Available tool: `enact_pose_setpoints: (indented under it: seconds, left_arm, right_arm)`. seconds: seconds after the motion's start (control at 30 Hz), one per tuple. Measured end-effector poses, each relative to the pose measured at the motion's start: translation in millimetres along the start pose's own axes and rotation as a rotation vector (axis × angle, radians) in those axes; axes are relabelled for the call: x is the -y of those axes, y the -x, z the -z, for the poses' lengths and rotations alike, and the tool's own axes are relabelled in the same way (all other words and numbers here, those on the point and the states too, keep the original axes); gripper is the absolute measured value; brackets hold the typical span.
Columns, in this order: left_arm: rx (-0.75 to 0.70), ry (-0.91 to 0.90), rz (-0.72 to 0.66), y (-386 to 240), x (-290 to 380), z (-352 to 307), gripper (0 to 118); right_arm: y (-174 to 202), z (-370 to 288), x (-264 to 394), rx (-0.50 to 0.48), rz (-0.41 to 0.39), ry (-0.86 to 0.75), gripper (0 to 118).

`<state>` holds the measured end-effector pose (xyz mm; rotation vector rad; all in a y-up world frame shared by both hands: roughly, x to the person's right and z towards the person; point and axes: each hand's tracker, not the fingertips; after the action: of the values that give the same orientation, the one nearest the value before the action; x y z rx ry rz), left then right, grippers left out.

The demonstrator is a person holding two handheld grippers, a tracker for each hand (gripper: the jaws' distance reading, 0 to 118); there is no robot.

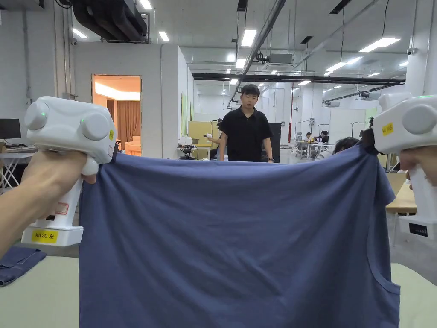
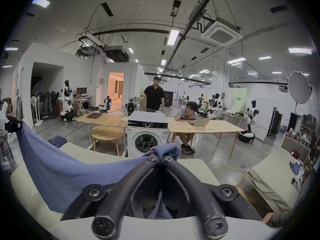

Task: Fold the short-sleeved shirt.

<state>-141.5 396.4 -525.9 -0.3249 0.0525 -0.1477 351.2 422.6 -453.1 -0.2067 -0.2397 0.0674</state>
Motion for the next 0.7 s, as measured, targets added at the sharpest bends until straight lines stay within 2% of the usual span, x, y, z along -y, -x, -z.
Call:
enact_pose_setpoints:
  seconds: [0.27, 0.4, 0.53, 0.7]
  left_arm:
    - [-0.046, 0.004, 0.017, -14.3, -3.6, 58.8, 0]
    - [-0.086, 0.012, 0.029, -20.9, 5.4, 92.4, 0]
    - [-0.081, 0.030, 0.028, -27.7, 27.7, 119.6, 0]
    - [-0.060, 0.088, 0.054, -40.4, 71.2, 147.6, 0]
  right_arm:
    - [17.2, 62.3, -15.3, 0.028, -0.027, 0.017, 0]
    - [26.4, 86.4, -5.5, 0.026, -0.008, 0.013, 0]
    - [34.5, 116.1, 23.6, 0.033, -0.034, 0.044, 0]
    - [30.7, 148.8, 79.8, 0.033, -0.007, 0.125, 0]
